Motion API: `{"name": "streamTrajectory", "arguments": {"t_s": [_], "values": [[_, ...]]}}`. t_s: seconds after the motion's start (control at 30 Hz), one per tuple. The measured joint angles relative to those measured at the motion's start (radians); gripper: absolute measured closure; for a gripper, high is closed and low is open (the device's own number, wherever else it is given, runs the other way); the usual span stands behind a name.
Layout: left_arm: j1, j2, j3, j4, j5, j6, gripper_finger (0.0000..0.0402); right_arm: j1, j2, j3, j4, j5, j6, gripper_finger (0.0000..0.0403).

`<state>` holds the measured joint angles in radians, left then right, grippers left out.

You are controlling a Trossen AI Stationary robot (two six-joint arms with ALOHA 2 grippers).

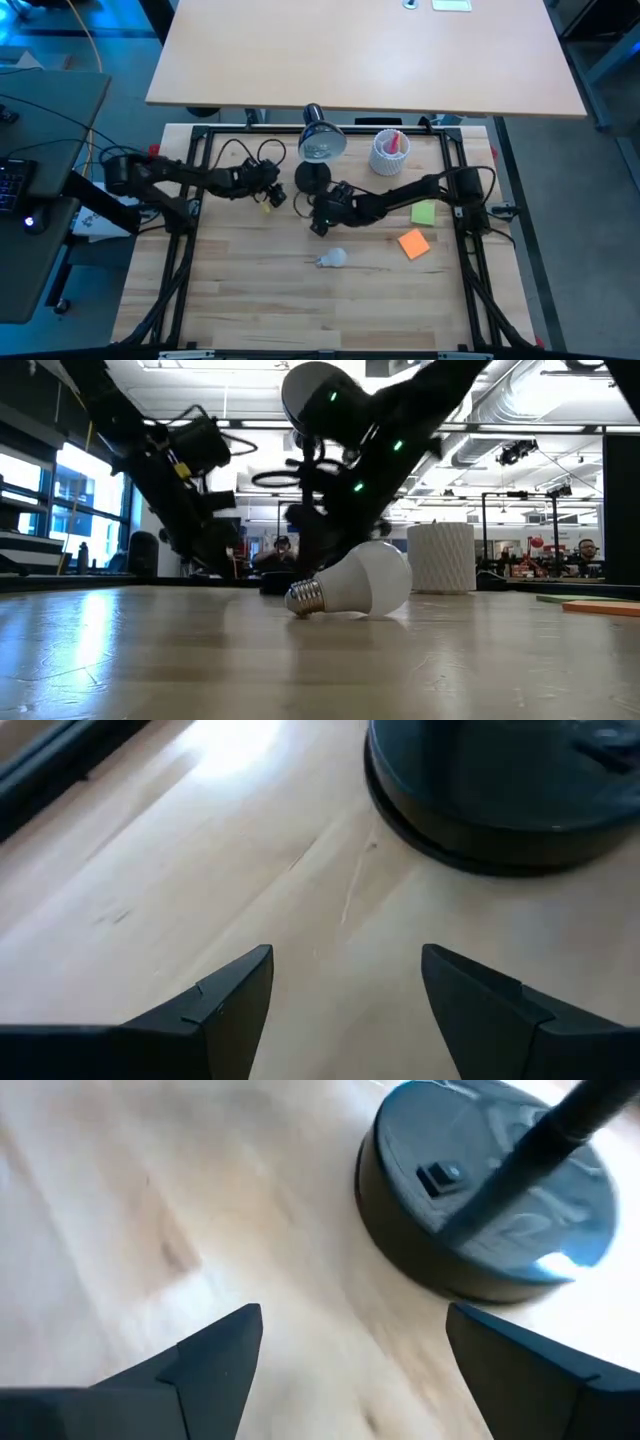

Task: Screw lightbulb
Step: Return to Home Position

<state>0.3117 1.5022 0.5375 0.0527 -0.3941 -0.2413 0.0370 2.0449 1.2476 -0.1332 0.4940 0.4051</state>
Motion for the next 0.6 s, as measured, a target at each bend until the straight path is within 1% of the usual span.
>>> {"name": "streamTrajectory", "arguments": {"t_s": [0.1, 0.17, 0.23, 0.33, 0.43, 0.5, 0.6], "values": [[-0.033, -0.098, -0.022, -0.043, 0.011, -0.005, 0.0149, 0.052, -0.063, -0.002, -0.131, 0.058, -0.064, 0.0087], [-0.068, -0.178, -0.057, -0.018, 0.036, -0.013, 0.0149, 0.083, -0.121, -0.01, -0.223, 0.077, -0.105, 0.0087], [-0.111, -0.265, -0.11, 0.015, 0.043, -0.023, 0.0149, 0.103, -0.197, -0.064, -0.27, 0.076, -0.132, 0.0091], [-0.176, -0.416, -0.197, 0.052, 0.049, -0.049, 0.0149, 0.12, -0.365, -0.212, -0.273, 0.045, -0.136, 0.0101], [-0.238, -0.587, -0.295, 0.113, 0.074, -0.06, 0.0149, 0.139, -0.579, -0.402, -0.216, 0.01, -0.097, 0.011], [-0.273, -0.708, -0.364, 0.195, 0.135, -0.026, 0.0149, 0.149, -0.723, -0.534, -0.163, -0.018, -0.061, 0.0115], [-0.311, -0.872, -0.448, 0.337, 0.253, 0.064, 0.0149, 0.162, -0.941, -0.716, -0.036, -0.051, -0.019, 0.0117]]}}
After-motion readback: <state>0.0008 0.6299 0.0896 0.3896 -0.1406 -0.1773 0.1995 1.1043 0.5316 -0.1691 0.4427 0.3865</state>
